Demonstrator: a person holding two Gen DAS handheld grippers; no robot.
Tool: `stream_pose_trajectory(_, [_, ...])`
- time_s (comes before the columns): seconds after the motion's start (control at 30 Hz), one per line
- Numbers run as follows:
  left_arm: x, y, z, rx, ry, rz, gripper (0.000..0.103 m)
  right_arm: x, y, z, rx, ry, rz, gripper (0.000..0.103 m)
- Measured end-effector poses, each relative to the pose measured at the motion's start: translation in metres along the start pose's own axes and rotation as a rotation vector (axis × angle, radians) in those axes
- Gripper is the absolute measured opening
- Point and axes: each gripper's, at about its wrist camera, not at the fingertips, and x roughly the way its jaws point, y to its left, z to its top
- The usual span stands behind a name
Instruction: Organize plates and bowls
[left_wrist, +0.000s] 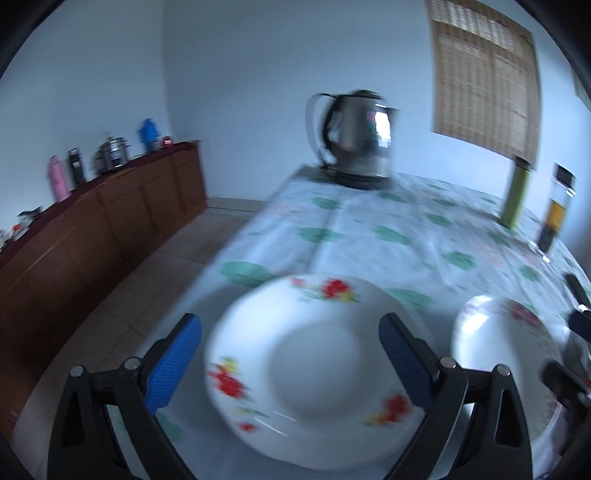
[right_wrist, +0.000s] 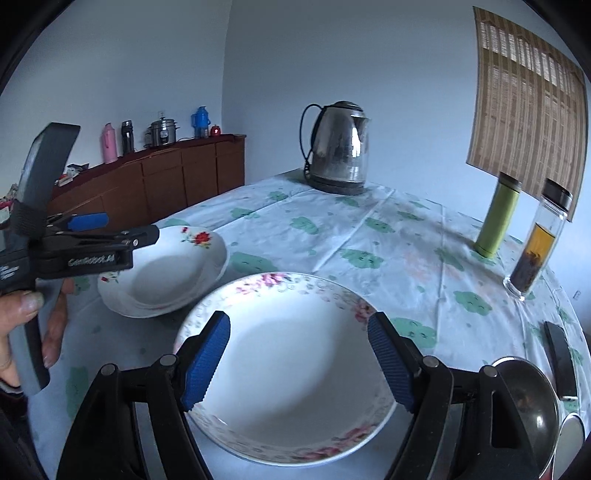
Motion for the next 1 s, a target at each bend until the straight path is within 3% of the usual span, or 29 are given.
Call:
stream_pose_trajectory(0.1, [0.018, 0.030, 0.003, -0.063, 0.019, 0.041, 0.098, 0.005, 0.012, 0.011, -0.009, 0.013, 0.032, 0.078])
stream_pose_trajectory(0.23, [0.032, 0.044, -0.003, -0.118, 0.040, 0.026, 0.098, 0.016, 0.026, 0.026, 0.011, 0.022, 0.074, 0.078])
stream_pose_trajectory(0.47, [0.037, 0.038, -0.005, -0.090, 0.056, 0.012, 0.097, 0.052, 0.058, 0.045, -0.021, 0.075, 0.076, 0.078])
stream_pose_trajectory(0.7, [0.044, 0.039, -0.009, -0.097, 0.105, -0.021, 0.089, 0.092, 0.070, 0.045, -0.009, 0.175, 0.077, 0.055])
stream_pose_trajectory(0.83, [0.046, 0.040, -0.009, -0.108, 0.115, -0.039, 0.087, 0.101, 0.073, 0.046, -0.007, 0.210, 0.076, 0.053])
stream_pose_trajectory(1.0, [0.051, 0.036, -0.011, -0.091, 0.143, -0.056, 0.077, 0.111, 0.082, 0.048, -0.041, 0.263, 0.073, 0.053])
